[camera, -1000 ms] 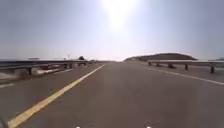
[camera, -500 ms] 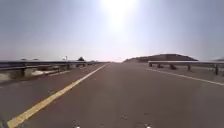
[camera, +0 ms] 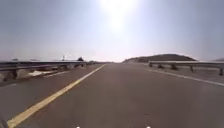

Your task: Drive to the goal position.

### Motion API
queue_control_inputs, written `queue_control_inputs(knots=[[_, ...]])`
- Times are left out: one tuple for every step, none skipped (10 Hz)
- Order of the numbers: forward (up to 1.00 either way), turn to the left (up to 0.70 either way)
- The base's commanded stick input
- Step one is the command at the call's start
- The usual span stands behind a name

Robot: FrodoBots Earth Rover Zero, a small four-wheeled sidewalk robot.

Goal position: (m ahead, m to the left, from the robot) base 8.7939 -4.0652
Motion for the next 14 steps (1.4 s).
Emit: queue_control_inputs(knots=[[0.7, 0.0], [0.7, 0.0], [0.7, 0.0], [0.7, 0.0], [0.7, 0.0], [0.7, 0.0], [0.7, 0.0], [0.7, 0.0], [0.7, 0.0], [0.7, 0.0], [0.7, 0.0], [0.7, 0.0], [0.7, 0.0], [0.7, 0.0]])
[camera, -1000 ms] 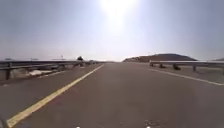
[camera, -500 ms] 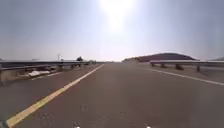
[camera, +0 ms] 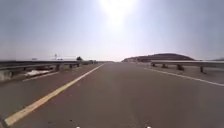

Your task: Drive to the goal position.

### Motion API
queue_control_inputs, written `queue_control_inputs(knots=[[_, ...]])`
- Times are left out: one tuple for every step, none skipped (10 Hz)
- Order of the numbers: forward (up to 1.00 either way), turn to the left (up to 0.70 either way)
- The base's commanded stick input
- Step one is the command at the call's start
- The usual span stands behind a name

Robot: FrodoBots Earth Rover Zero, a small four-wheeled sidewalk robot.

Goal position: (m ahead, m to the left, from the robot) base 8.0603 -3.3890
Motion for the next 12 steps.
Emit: queue_control_inputs(knots=[[0.7, 0.0], [0.7, 0.0], [0.7, 0.0], [0.7, 0.0], [0.7, 0.0], [0.7, 0.0], [0.7, 0.0], [0.7, 0.0], [0.7, 0.0], [0.7, 0.0], [0.7, 0.0], [0.7, 0.0]])
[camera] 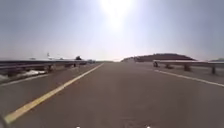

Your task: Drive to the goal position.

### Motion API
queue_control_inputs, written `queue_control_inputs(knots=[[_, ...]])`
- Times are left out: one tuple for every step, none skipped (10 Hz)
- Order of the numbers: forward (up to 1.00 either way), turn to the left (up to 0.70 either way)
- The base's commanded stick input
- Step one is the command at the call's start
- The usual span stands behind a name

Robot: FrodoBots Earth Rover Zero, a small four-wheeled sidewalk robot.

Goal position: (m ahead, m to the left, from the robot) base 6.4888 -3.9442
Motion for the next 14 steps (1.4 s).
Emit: queue_control_inputs(knots=[[0.7, 0.0], [0.7, 0.0], [0.7, 0.0], [0.7, 0.0], [0.7, 0.0], [0.7, 0.0], [0.7, 0.0], [0.7, 0.0], [0.7, 0.0], [0.7, -0.02], [0.7, -0.25], [0.7, -0.35], [0.7, -0.19], [0.7, 0.0]])
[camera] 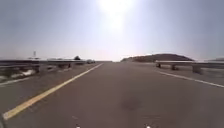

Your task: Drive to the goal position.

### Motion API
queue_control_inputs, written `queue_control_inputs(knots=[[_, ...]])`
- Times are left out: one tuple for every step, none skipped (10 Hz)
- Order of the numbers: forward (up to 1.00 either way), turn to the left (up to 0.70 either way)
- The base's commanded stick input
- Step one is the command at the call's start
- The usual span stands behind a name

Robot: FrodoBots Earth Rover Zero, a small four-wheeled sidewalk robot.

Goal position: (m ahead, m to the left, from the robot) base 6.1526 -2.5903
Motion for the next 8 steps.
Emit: queue_control_inputs(knots=[[0.7, 0.0], [0.7, 0.0], [0.7, 0.0], [0.7, 0.0], [0.7, 0.0], [0.7, 0.0], [0.7, 0.0], [0.7, 0.0]])
